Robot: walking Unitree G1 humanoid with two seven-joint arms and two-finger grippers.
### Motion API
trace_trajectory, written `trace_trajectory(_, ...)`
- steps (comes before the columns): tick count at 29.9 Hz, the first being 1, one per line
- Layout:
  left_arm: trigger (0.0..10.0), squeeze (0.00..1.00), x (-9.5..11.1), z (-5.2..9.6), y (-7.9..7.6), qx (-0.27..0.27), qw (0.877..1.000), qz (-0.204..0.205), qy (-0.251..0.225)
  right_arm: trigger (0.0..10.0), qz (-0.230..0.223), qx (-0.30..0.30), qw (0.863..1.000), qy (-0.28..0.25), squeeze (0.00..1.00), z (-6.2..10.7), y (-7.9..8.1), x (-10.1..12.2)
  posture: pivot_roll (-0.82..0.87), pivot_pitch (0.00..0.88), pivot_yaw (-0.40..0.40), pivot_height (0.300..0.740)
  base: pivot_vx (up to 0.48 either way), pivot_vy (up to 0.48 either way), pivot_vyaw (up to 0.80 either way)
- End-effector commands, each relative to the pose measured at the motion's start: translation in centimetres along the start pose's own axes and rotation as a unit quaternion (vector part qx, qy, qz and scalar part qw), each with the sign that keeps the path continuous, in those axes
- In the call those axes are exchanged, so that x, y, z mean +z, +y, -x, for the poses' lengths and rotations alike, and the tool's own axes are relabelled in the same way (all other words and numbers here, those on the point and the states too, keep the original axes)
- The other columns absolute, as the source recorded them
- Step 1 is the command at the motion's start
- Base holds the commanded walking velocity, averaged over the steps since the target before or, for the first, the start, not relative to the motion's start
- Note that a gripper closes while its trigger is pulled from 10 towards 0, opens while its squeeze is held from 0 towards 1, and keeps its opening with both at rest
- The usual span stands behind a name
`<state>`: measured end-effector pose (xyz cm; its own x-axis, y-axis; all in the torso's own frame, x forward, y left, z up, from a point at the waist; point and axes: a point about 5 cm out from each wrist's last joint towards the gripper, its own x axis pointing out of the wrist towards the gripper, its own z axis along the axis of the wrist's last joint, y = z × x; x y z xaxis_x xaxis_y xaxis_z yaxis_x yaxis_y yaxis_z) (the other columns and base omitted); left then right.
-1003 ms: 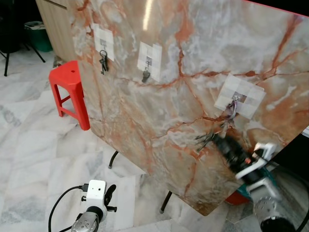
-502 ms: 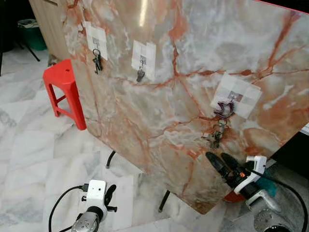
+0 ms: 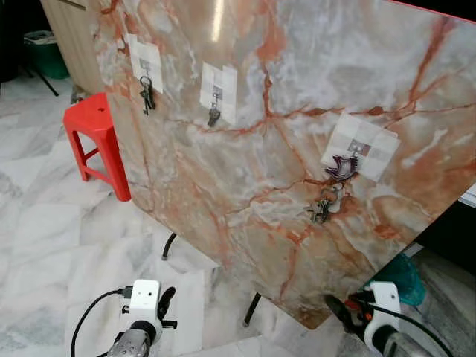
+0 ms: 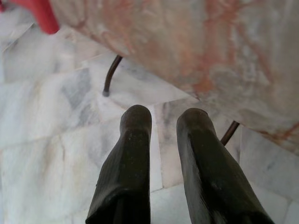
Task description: Hang keys on a hook
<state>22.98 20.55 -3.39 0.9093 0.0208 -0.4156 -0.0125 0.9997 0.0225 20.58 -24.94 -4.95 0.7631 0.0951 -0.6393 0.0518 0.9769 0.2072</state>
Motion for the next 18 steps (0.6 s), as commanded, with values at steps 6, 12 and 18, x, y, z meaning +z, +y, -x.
trace_trajectory(6,10.0,0.00,-3.2,1.5,1.7,0.056,0.993,0.048,0.092,10.0,0.081,-0.082,0.985,0.131,0.00,1.5,-1.1,-4.7,0.08,0.070,-0.091,0.740,0.000,0.000,0.00)
trace_trajectory(12,10.0,0.00,-6.2,3.3,2.2,0.080,0.979,0.054,0.180,10.0,0.055,-0.107,0.981,0.154,0.00,1.9,-0.8,-6.3,0.09,0.057,-0.078,0.740,0.000,0.000,0.00)
trace_trajectory(18,10.0,0.00,-7.1,4.0,2.0,0.074,0.975,0.042,0.204,10.0,0.040,-0.115,0.982,0.146,0.00,1.6,-0.1,-6.3,0.09,0.023,-0.068,0.740,0.000,0.410,0.00)
